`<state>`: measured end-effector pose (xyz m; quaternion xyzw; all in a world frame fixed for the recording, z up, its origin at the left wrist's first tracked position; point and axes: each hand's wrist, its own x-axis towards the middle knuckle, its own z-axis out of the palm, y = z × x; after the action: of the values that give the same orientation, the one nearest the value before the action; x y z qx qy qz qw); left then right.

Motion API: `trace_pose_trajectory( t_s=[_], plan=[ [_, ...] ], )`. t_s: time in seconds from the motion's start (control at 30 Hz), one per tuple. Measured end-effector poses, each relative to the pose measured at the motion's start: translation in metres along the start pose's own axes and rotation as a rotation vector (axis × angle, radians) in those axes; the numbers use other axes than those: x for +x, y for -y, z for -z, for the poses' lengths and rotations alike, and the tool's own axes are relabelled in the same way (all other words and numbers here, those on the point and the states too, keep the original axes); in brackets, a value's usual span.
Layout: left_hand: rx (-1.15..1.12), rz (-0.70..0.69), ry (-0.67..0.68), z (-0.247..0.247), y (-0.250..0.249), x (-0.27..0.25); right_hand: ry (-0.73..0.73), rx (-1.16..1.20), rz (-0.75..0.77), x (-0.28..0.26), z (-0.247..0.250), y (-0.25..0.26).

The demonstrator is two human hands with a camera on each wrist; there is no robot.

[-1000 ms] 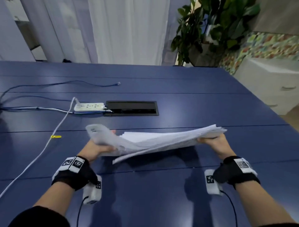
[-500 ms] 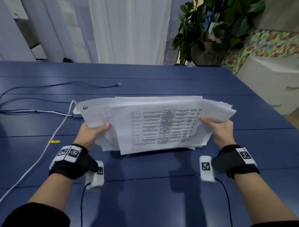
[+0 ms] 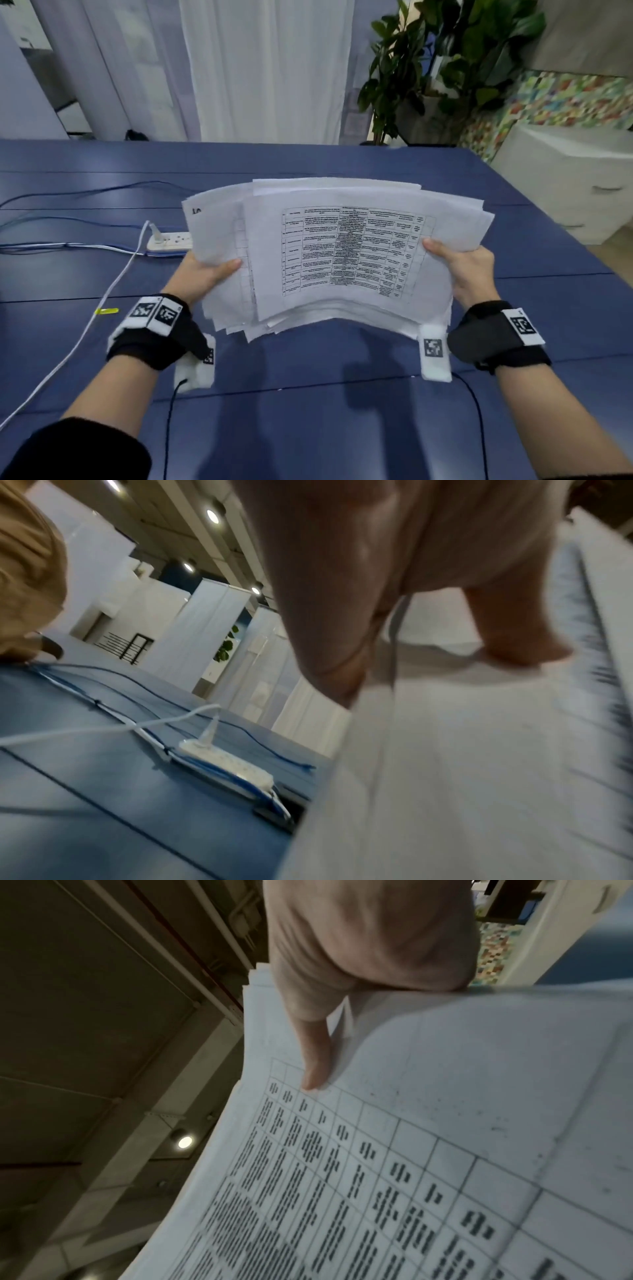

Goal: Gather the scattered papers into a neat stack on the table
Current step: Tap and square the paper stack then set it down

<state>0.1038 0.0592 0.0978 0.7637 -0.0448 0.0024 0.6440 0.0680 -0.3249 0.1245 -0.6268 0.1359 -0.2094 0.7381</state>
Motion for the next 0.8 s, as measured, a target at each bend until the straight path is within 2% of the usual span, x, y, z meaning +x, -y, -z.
trace_pose_trajectory(
  t_s=[0.07, 0.13, 0.27, 0.33, 0.63, 0.8],
  plan=[
    [-0.055, 0.021, -0.052, -0.008, 0.0, 0.001, -0.015, 0.001, -0.026, -0.001, 0.001, -0.004],
    [-0.144, 0.063, -0.035, -0.012, -0.005, 0.004, -0.019, 0.003, -0.023, 0.0, 0.006, -0.003],
    [-0.159, 0.067, 0.167, -0.014, -0.005, 0.007, 0.041, 0.013, 0.012, -0.003, 0.022, -0.005],
    [-0.143, 0.102, 0.22, -0.016, 0.002, 0.006, 0.076, 0.012, 0.011, -0.005, 0.03, -0.011],
    [-0.183, 0.129, 0.184, -0.028, 0.02, 0.012, 0.214, -0.08, 0.006, -0.004, 0.055, -0.041],
    [-0.161, 0.143, 0.166, -0.034, 0.029, 0.008, 0.173, -0.137, -0.076, -0.009, 0.056, -0.066]
  ],
)
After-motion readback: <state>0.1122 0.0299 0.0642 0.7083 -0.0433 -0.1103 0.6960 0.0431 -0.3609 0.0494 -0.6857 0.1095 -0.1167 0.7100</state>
